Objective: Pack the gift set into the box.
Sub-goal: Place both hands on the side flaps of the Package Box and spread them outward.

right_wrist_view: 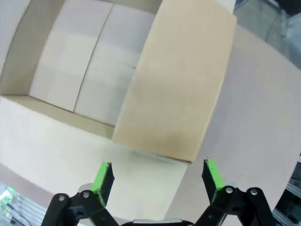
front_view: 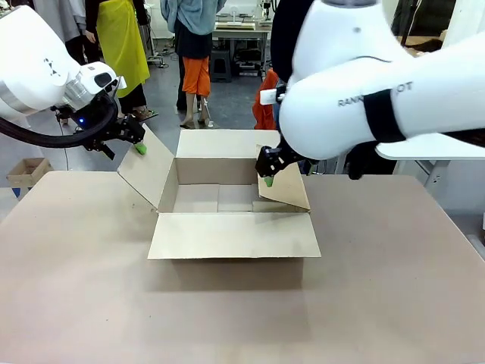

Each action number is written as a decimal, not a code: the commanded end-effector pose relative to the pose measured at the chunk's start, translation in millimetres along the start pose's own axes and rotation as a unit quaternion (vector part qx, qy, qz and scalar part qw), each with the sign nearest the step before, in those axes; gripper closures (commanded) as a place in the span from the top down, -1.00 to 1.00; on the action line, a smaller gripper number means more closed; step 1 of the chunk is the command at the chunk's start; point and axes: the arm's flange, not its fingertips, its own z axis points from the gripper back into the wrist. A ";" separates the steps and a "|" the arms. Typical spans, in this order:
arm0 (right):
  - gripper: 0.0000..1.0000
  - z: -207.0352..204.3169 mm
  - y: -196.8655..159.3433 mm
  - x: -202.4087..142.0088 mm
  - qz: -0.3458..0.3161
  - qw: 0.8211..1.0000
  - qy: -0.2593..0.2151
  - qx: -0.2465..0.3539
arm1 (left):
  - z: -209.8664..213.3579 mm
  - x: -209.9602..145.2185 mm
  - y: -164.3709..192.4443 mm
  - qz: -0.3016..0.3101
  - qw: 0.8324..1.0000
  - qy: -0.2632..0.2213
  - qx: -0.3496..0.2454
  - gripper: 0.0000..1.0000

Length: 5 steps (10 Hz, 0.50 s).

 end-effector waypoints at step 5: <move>1.00 -59.7 46.9 126.2 -0.132 0.984 0.080 -0.087 | 2.0 -0.3 0.3 0.002 1.000 -0.003 0.008 1.00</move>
